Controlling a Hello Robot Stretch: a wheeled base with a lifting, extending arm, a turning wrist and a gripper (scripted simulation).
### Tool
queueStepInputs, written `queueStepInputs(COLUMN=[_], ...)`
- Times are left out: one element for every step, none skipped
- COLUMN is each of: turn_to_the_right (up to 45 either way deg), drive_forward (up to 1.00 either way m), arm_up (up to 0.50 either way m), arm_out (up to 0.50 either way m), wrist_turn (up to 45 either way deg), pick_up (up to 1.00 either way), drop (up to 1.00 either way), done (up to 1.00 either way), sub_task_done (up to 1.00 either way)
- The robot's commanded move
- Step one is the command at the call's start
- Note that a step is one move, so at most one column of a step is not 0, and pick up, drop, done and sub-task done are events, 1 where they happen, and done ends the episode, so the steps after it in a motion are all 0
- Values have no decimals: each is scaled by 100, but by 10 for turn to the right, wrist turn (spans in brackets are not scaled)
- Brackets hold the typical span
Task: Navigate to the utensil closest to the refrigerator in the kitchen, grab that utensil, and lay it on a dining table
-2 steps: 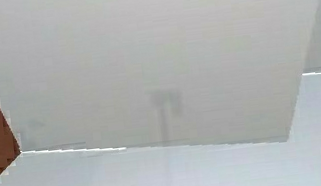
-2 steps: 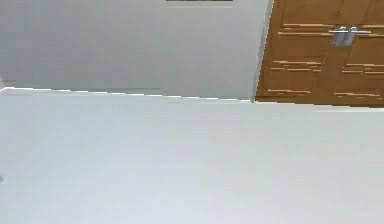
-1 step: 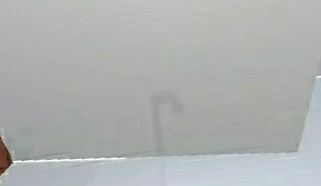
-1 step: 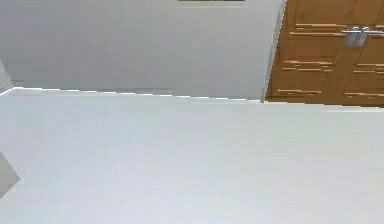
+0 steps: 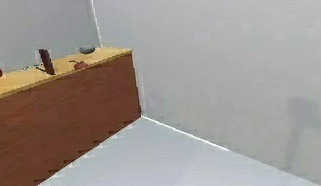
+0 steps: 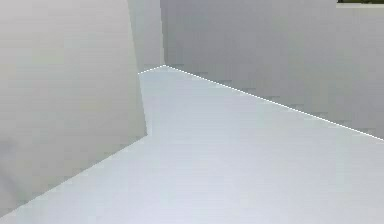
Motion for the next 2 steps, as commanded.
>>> queueStepInputs(turn_to_the_right=[0, -450], drive_forward=[50, 0], arm_up=[0, 0], arm_out=[0, 0], wrist_turn=[0, 0], pick_up=[0, 0], drop=[0, 0], done=[0, 0], sub_task_done=[0, 0])
